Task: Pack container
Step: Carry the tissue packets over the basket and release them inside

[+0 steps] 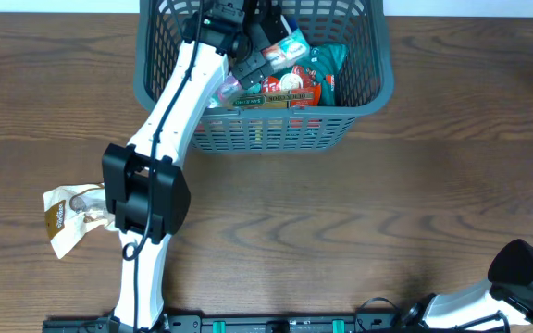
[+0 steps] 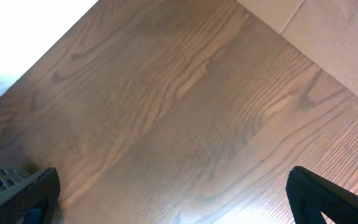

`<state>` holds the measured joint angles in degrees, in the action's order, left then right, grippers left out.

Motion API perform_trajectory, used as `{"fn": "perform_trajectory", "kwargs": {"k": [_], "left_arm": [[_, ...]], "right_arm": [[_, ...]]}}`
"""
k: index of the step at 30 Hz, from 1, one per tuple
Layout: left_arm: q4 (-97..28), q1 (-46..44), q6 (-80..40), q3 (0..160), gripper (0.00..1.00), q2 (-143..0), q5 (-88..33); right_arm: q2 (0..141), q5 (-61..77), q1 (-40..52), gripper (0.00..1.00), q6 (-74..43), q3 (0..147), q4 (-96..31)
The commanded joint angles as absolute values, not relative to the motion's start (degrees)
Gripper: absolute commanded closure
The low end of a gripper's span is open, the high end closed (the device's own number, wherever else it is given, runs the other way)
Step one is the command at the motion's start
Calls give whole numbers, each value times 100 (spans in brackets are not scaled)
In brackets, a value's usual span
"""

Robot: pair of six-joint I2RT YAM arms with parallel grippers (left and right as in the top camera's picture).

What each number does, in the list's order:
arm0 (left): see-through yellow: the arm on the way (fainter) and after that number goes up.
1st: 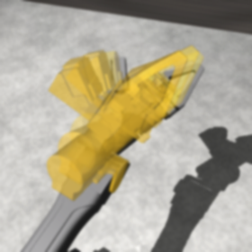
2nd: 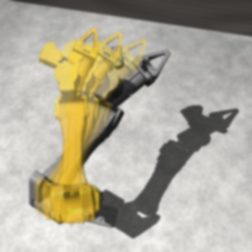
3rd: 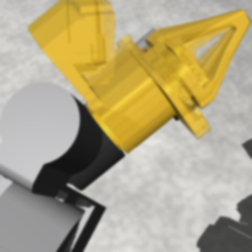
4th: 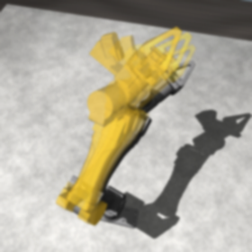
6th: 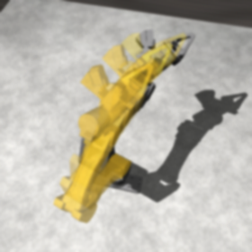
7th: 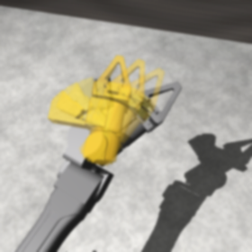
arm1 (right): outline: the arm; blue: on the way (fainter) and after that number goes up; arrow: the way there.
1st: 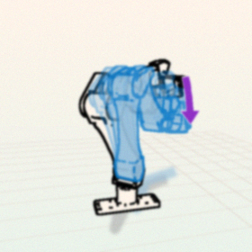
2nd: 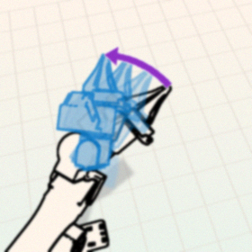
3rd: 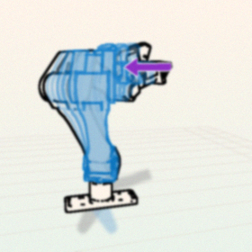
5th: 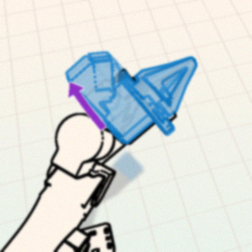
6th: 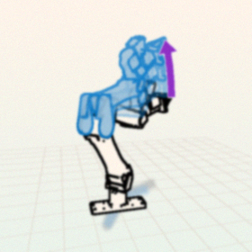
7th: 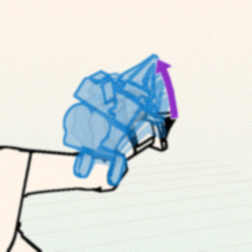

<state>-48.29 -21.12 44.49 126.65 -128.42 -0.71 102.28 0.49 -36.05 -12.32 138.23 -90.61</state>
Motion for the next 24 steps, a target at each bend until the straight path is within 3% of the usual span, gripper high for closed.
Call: {"fn": "perform_trajectory", "kwargs": {"k": [1,8,13,20,24], "left_arm": [[-4814,-2097,4169,12774,2,-12057,217],[-4584,-1914,3667,12774,1,-10600,1441],[-5223,-1205,2043,12774,1,-9638,2137],[-8178,432,-2440,12774,2,-8847,2171],[-9682,867,-5081,12593,2,-8829,2126]], "right_arm": [[10232,91,-3647,1,-1103,13819,-9070],[10232,91,-3645,1,-1017,13819,-9067],[10232,91,-3647,1,-969,13819,-9059],[10232,93,-3645,1,-956,13819,-9041],[10232,93,-3645,2,-956,13819,-9008]]}}
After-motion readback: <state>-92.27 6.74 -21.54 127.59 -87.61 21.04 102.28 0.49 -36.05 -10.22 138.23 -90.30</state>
